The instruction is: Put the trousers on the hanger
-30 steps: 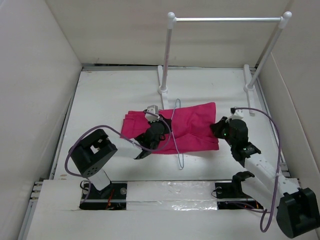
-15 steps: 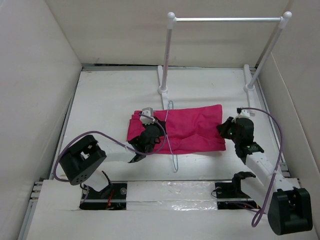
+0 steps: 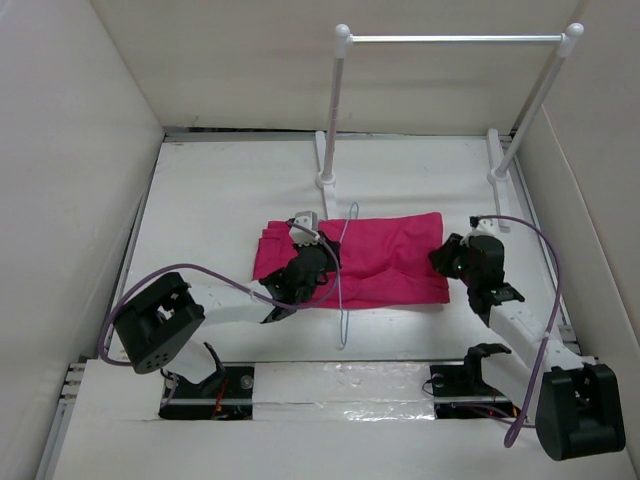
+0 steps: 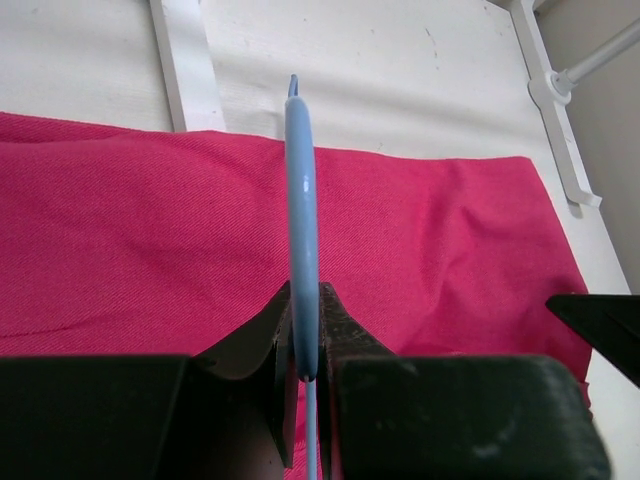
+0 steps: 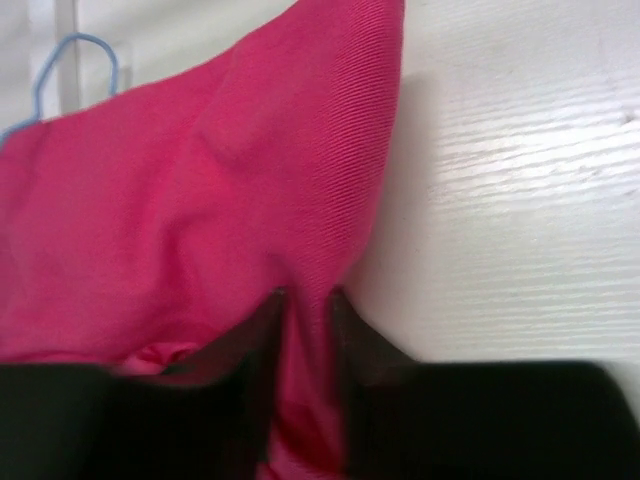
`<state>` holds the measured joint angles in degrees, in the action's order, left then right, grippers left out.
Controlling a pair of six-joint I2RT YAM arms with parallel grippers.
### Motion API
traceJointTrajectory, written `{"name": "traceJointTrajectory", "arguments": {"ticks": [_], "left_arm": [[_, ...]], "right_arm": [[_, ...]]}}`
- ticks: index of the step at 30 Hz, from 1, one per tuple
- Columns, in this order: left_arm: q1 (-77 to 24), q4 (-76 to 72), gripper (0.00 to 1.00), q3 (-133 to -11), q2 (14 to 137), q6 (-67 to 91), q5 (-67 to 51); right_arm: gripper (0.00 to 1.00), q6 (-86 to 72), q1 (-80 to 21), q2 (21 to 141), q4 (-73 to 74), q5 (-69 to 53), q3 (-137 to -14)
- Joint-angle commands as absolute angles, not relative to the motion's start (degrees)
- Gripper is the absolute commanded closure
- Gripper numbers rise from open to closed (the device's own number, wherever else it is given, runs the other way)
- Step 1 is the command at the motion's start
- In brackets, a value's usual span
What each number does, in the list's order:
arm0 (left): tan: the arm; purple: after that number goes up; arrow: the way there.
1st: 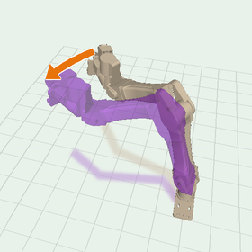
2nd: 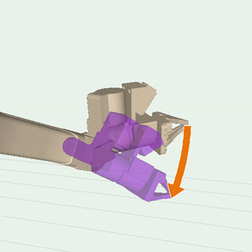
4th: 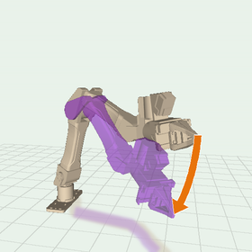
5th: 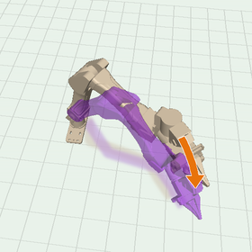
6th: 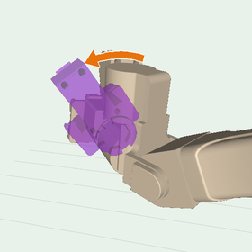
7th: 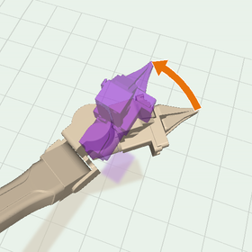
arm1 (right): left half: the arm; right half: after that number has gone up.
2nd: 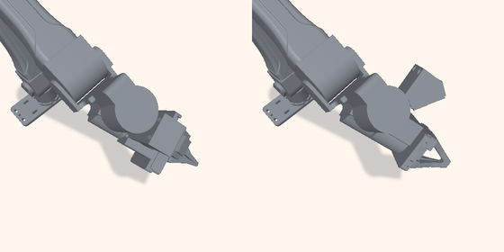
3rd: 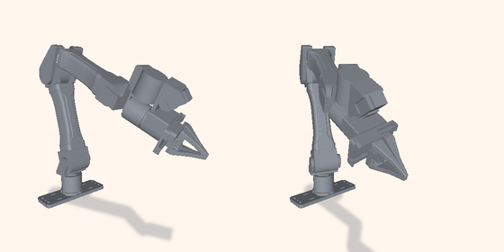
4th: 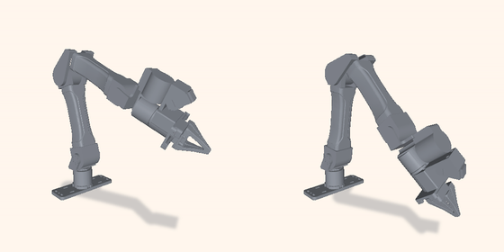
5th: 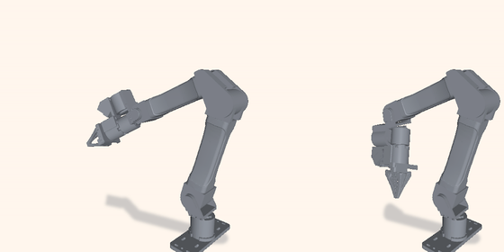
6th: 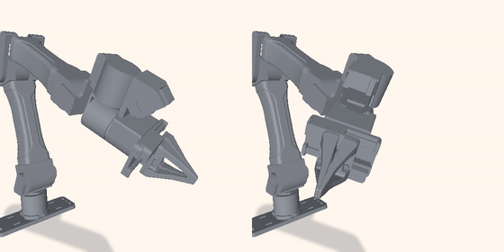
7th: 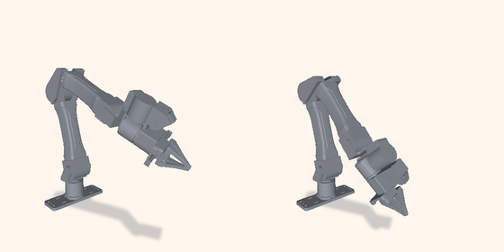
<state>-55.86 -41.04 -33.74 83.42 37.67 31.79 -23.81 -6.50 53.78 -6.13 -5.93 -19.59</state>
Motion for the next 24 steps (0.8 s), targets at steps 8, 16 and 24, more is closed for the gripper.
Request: {"name": "traceJointTrajectory", "arguments": {"ticks": [8, 16, 24], "left_arm": [[-57.39, -38.85, 1.0, -40.95, 74.28, 35.69, 31.37], [-57.92, -32.62, 1.0, -46.05, 73.21, 35.51, 30.15], [-57.92, -26.81, 1.0, -49.74, 71.63, 36.21, 29.62]], "right_arm": [[0.0, -20.13, -19.06, 41.24, 4.2, -2.91, -31.98], [1.0, -32.16, -41.63, 42.97, -7.64, 3.4, -30.67], [0.44, -38.75, -57.65, 55.09, -13.97, 16.87, -35.06]]}}
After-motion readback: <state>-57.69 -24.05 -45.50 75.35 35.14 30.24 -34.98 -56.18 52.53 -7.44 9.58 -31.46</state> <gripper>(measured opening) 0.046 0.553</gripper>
